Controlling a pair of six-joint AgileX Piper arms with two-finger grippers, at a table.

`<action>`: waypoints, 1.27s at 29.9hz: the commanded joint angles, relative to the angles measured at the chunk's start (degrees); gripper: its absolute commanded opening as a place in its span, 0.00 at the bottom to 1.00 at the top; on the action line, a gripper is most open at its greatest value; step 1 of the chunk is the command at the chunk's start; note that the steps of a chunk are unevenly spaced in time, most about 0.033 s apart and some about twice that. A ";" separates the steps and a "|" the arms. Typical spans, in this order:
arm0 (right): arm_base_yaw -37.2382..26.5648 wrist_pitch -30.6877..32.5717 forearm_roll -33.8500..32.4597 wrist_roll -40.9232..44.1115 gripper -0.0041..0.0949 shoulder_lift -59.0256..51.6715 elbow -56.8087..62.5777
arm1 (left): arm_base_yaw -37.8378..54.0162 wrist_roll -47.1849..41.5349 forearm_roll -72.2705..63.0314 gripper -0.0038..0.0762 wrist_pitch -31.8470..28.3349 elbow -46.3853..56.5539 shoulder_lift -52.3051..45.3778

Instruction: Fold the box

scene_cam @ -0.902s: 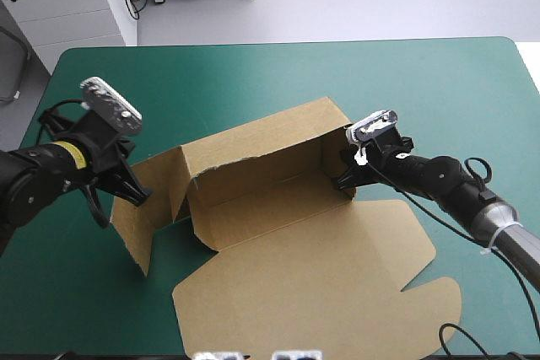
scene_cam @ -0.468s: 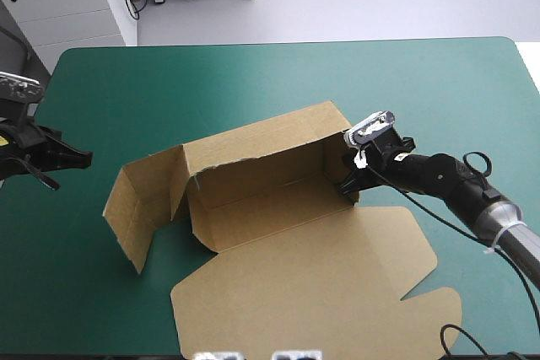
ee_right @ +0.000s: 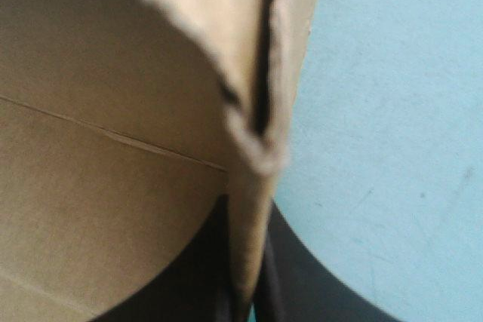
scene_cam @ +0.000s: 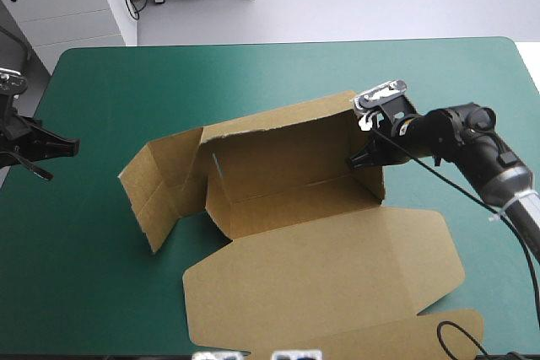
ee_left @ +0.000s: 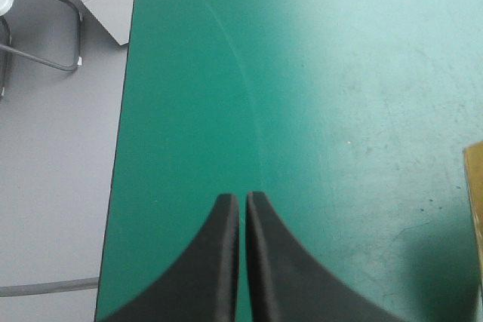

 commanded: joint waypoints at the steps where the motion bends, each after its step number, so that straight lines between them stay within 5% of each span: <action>1: -0.08 7.74 -3.04 4.37 0.04 1.99 -7.74 | 0.02 -0.54 -0.45 0.06 -3.35 -1.55 0.14; 7: -0.42 17.14 -3.28 6.37 0.04 10.48 -16.33 | 0.02 -0.54 -3.99 0.06 -3.35 -1.26 0.70; 26: -4.16 16.84 -3.06 9.76 0.05 29.98 -30.30 | 0.02 1.13 -9.50 0.06 -2.65 -1.26 0.70; 30: -4.16 17.79 -3.06 9.55 0.18 29.98 -31.95 | 0.02 1.38 -9.50 0.06 -2.58 -1.26 0.70; 38: -4.16 19.49 -2.56 9.53 0.63 27.67 -38.88 | 0.02 1.38 -9.50 0.06 -2.58 -1.26 0.70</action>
